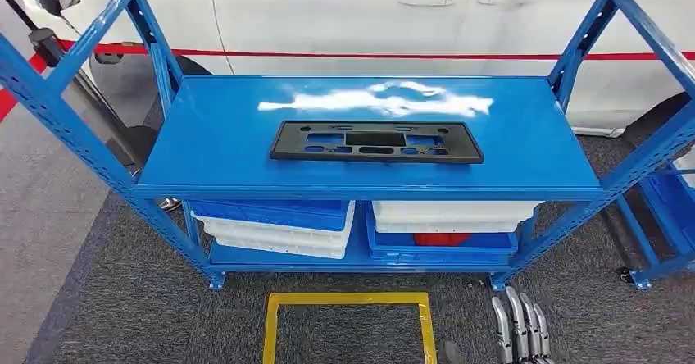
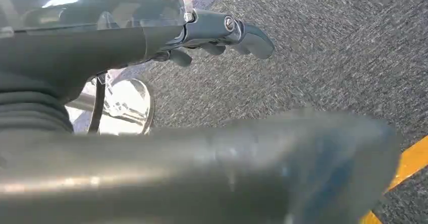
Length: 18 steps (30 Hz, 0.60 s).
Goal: Take the parts from the cabinet and place them on the table.
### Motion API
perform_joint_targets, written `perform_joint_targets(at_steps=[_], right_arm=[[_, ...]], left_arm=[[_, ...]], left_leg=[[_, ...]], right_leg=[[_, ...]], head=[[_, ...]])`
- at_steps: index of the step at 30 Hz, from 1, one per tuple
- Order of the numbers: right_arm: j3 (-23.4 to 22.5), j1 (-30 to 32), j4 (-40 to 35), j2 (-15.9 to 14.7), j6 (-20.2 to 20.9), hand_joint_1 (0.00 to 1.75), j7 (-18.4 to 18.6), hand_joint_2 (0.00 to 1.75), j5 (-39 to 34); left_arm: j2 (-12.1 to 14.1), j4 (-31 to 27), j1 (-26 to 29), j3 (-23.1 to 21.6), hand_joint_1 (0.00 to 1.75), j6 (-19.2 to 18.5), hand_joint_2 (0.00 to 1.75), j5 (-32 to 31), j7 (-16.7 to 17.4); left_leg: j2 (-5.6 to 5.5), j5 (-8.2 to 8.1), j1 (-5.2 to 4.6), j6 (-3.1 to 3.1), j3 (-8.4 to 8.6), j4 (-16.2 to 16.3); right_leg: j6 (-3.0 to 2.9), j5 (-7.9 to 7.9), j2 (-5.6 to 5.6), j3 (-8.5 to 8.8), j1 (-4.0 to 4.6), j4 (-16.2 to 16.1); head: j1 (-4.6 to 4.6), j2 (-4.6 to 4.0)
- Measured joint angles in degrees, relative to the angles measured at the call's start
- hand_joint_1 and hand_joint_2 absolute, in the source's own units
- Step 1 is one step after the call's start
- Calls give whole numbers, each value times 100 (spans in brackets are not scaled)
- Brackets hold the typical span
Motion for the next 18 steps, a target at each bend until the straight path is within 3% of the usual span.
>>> perform_joint_targets(at_steps=[9,13,14,15,16,18], right_arm=[[-46,108,72,79,2,0,2,175,-112],[186,209,100,24,0,0,333,175,-450],[274,219,96,-13,0,0,416,175,-474],[335,218,90,-59,0,0,475,175,-474],[408,219,72,-111,0,0,537,175,-468],[522,224,39,-194,0,0,666,175,-455]], left_arm=[[44,26,-12,-140,0,74,0,18,-4],[61,48,-10,-282,0,120,0,195,59],[61,50,-12,-315,0,133,0,238,63],[61,52,-16,-356,0,136,0,284,61],[61,65,-17,-415,0,136,0,345,29],[59,72,-20,-483,0,151,0,450,-48]], left_leg=[[0,-18,-20,28,-12,25],[0,-32,-36,67,-33,47],[1,-5,-20,105,-26,-7],[19,35,34,147,12,-56],[22,46,33,178,4,-63],[24,48,29,189,-24,-57]], right_leg=[[11,3,0,3,-41,-4],[63,17,-3,7,-56,-26],[89,13,-2,21,-34,-28],[101,-44,-2,18,-61,46],[86,-276,0,-121,-46,342],[88,-746,2,-558,-50,1246]], head=[[2,0],[0,0],[0,-2],[7,0],[28,0],[29,-2]])
